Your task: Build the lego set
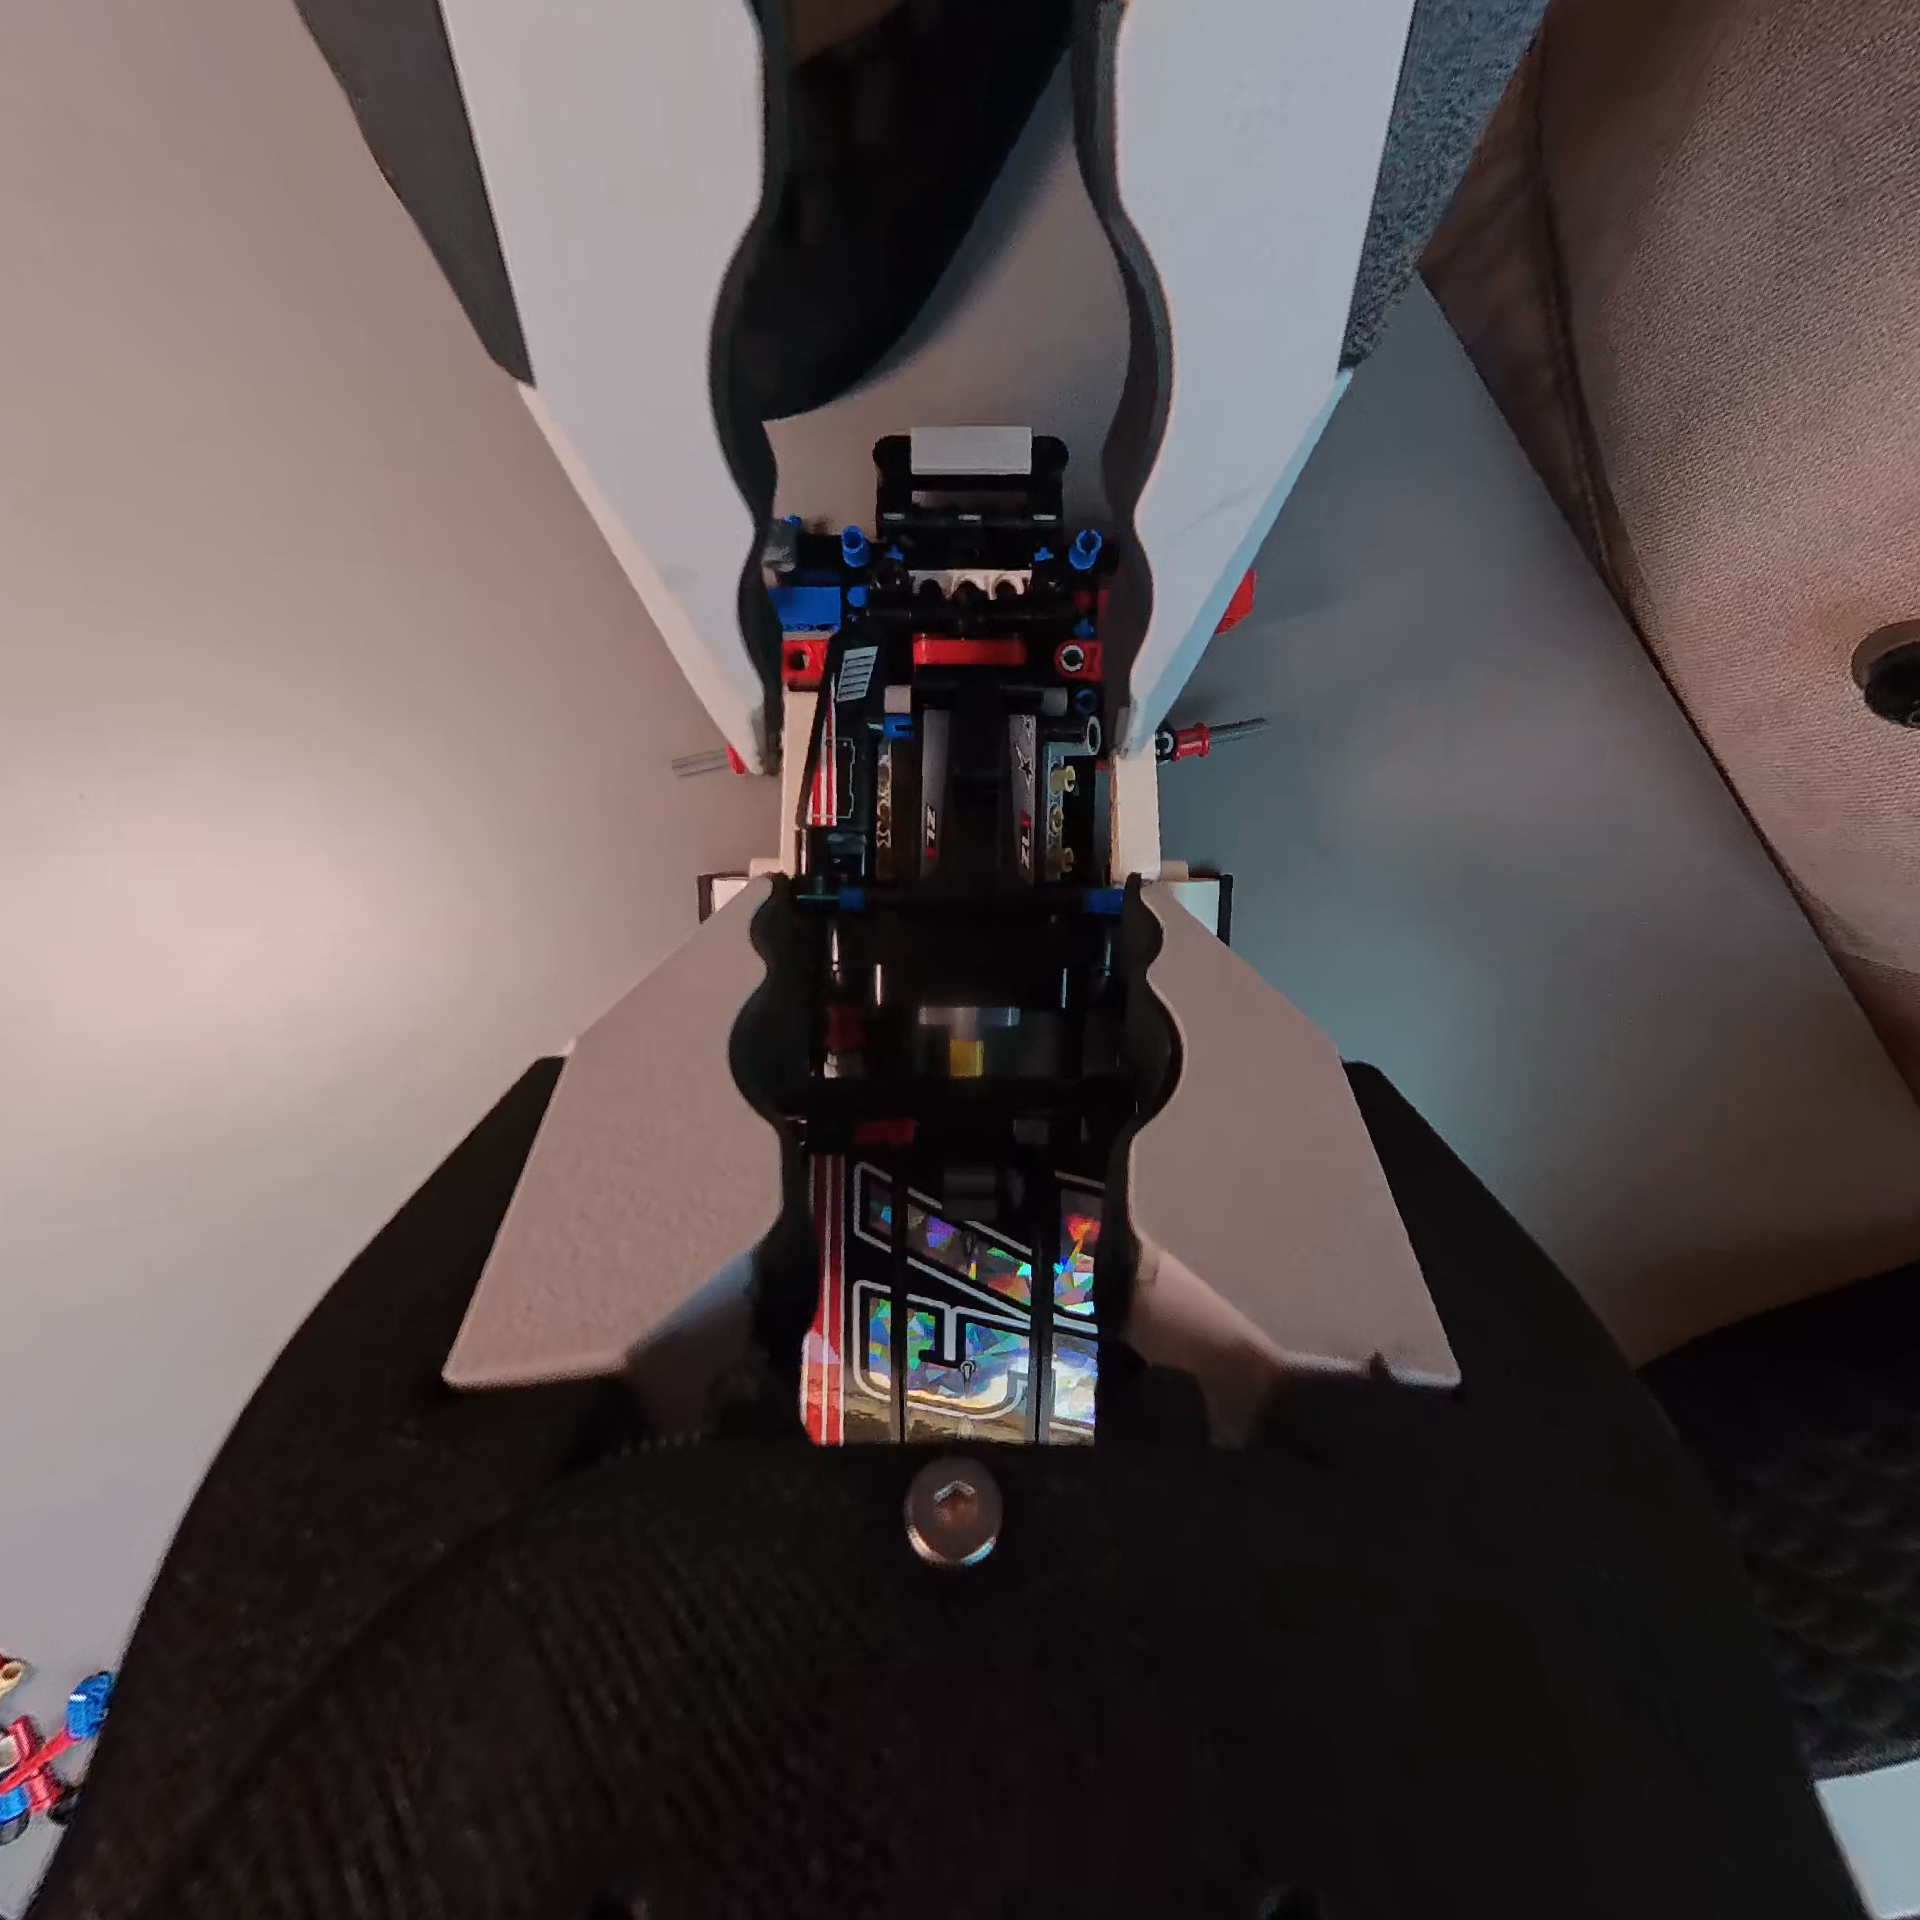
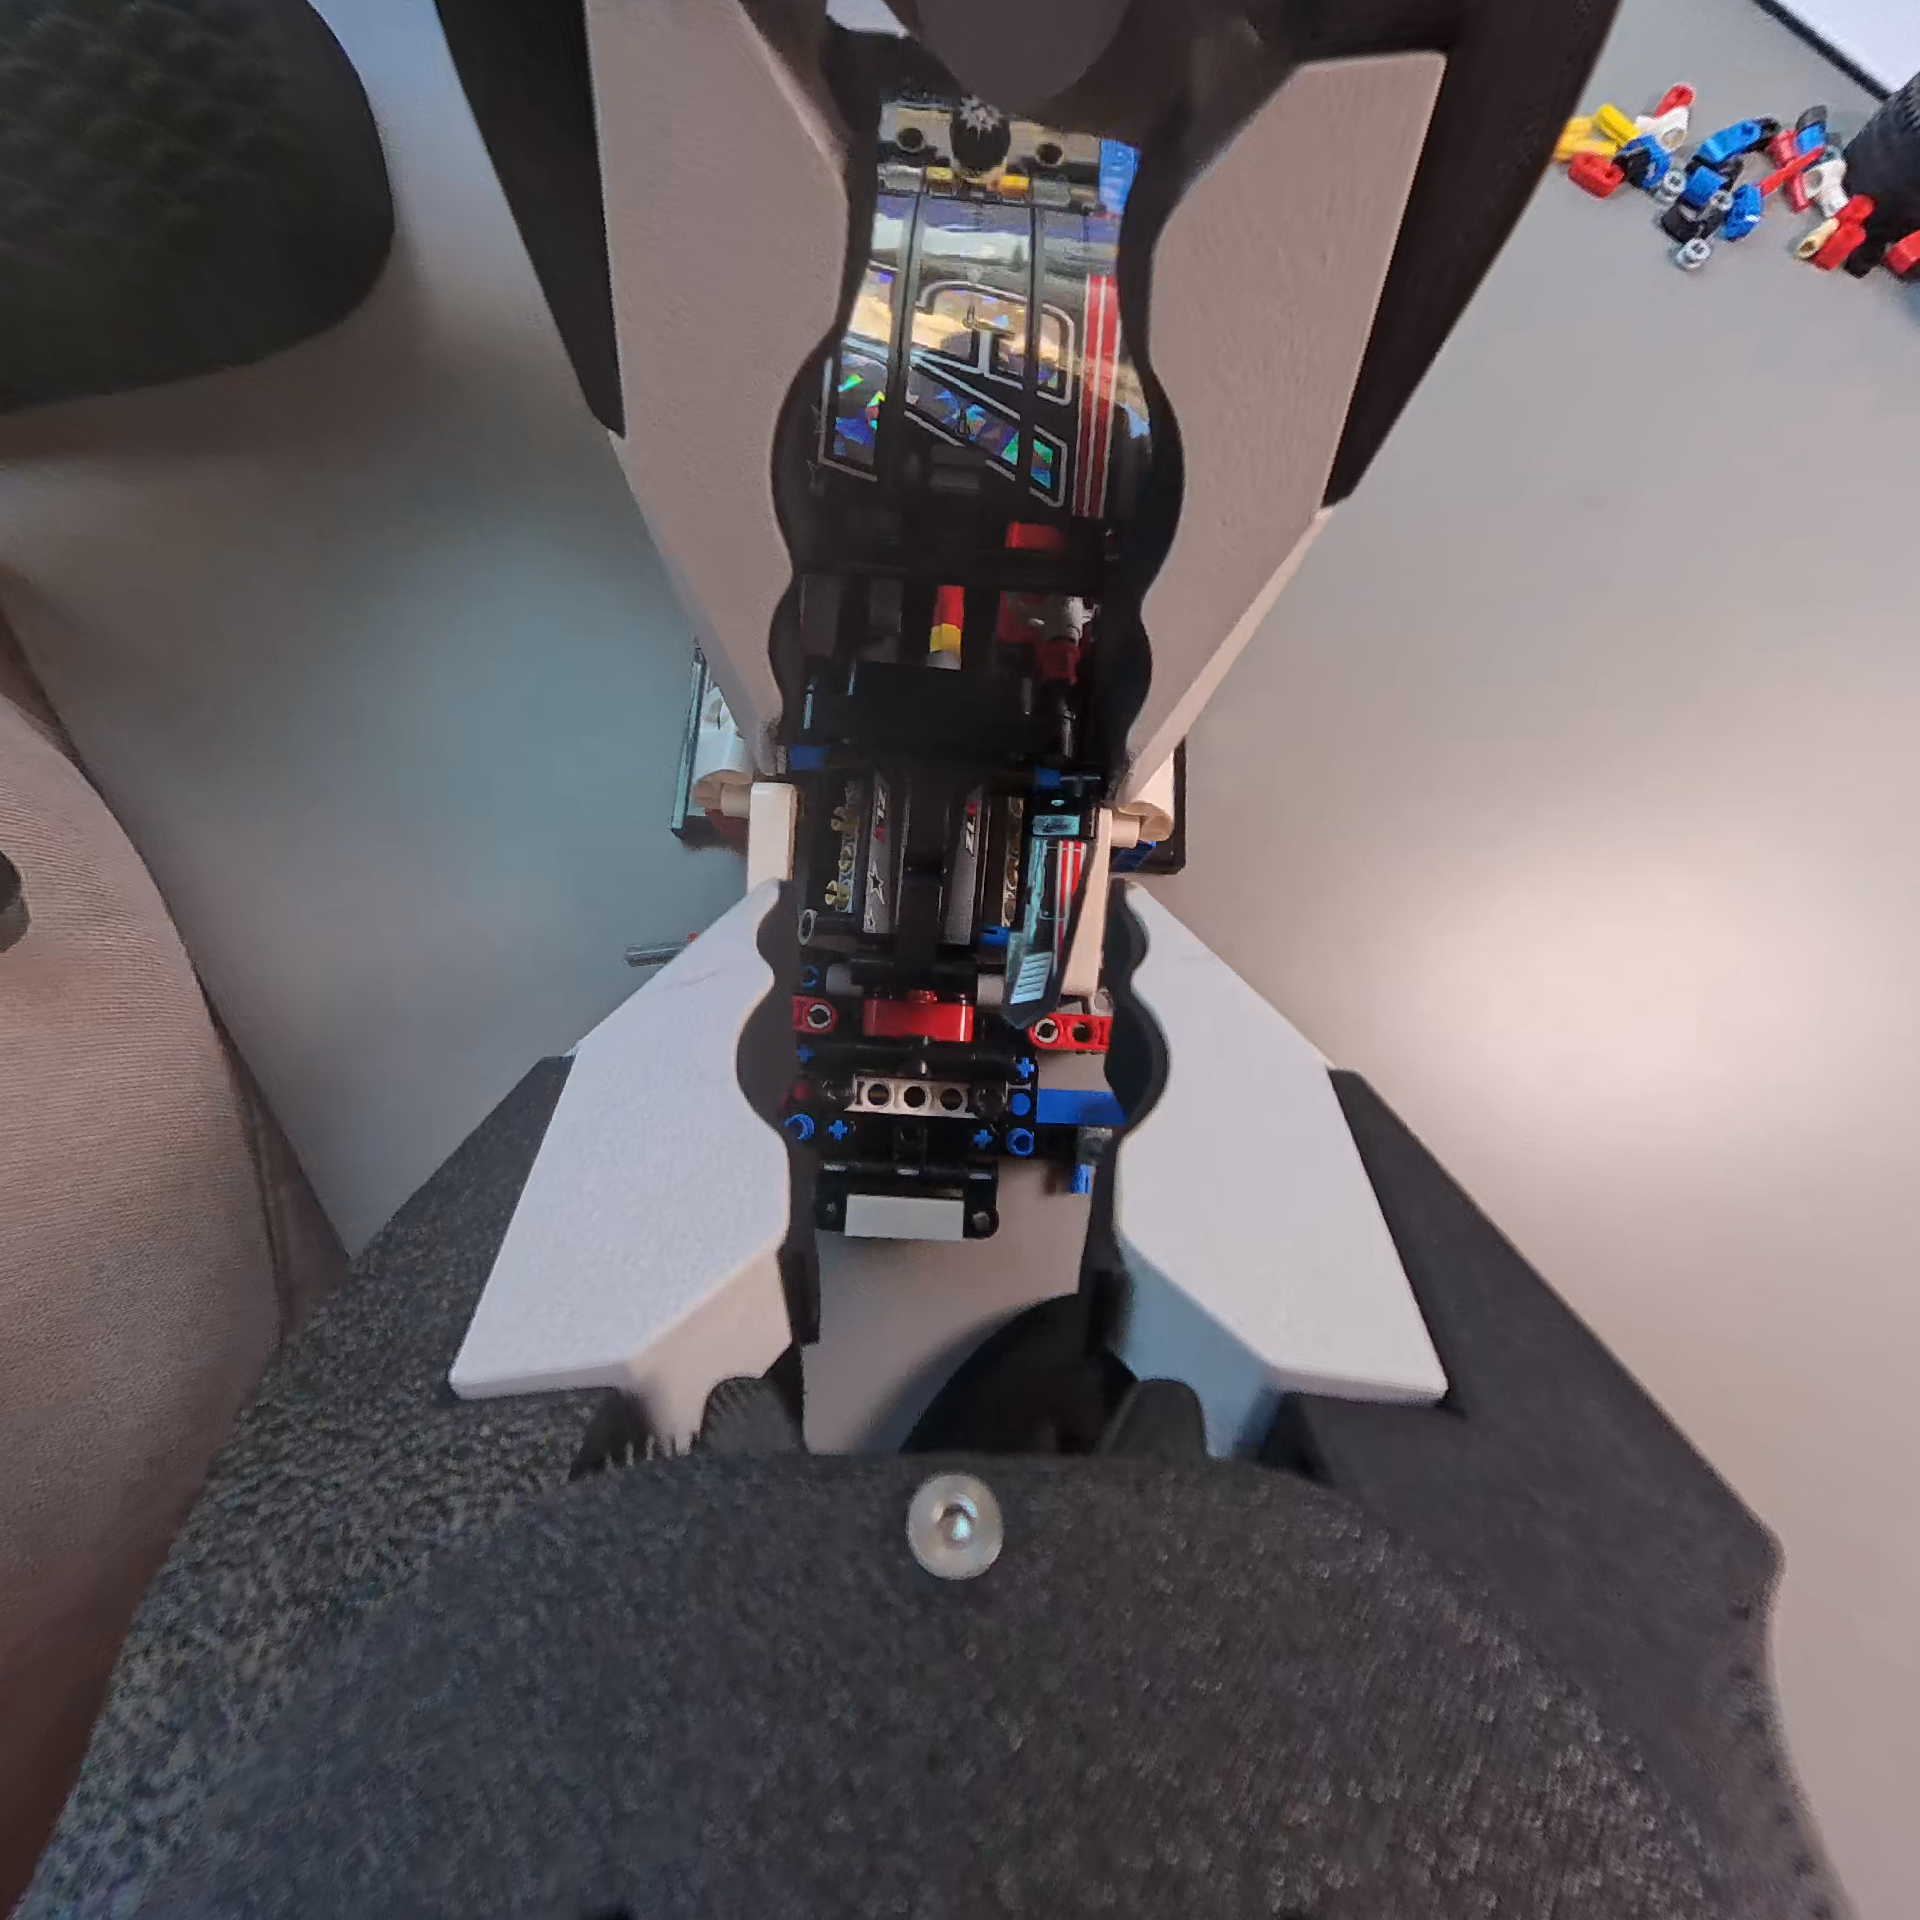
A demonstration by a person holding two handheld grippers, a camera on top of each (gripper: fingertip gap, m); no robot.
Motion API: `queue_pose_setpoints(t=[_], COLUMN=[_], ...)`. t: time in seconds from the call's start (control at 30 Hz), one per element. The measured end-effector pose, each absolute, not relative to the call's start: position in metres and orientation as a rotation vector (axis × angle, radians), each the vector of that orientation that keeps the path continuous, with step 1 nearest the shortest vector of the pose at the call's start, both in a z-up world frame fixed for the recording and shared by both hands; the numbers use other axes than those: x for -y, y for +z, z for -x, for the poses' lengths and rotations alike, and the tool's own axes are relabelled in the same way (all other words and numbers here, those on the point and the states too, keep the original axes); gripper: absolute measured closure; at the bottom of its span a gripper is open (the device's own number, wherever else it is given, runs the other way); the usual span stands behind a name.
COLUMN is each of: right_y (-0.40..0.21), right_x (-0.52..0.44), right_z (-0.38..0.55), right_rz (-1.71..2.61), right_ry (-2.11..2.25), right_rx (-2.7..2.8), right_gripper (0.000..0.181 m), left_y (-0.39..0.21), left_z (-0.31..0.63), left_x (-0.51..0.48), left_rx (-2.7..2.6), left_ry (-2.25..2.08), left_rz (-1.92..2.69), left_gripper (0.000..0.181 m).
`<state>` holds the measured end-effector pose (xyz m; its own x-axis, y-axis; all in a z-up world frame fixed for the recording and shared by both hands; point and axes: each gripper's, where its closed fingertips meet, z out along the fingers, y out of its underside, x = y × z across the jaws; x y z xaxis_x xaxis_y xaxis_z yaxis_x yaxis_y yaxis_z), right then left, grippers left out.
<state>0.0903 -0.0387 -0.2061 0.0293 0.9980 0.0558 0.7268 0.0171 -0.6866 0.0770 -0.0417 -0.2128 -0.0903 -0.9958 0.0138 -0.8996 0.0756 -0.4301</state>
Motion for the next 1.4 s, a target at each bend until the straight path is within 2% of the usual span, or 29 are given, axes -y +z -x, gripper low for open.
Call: queue_pose_setpoints(t=[0.13,0.67,0.73,0.87,0.97,1.4], right_y=[-0.217,-0.213,-0.211,-0.199,-0.211,-0.216], right_x=[0.039,0.042,0.038,0.041,0.044,0.043], right_z=[-0.089,-0.085,-0.086,-0.09,-0.093,-0.088], right_rz=[1.767,1.754,1.741,1.654,1.692,1.73], right_ry=[0.575,0.814,0.769,0.674,0.624,0.76], right_rx=[1.79,1.745,1.733,1.731,1.766,1.605], right_gripper=[0.126,0.127,0.121,0.13,0.126,0.13], left_y=[-0.213,-0.213,-0.213,-0.213,-0.212,-0.212], left_z=[-0.077,-0.075,-0.075,-0.074,-0.074,-0.074], left_x=[0.042,0.043,0.043,0.043,0.044,0.046], left_rx=[-2.097,-2.087,-2.1,-2.102,-2.107,-2.125], left_ry=[-0.497,-0.576,-0.568,-0.573,-0.581,-0.638], left_rz=[1.913,1.882,1.887,1.895,1.898,1.888], left_gripper=[0.119,0.12,0.12,0.12,0.12,0.123])
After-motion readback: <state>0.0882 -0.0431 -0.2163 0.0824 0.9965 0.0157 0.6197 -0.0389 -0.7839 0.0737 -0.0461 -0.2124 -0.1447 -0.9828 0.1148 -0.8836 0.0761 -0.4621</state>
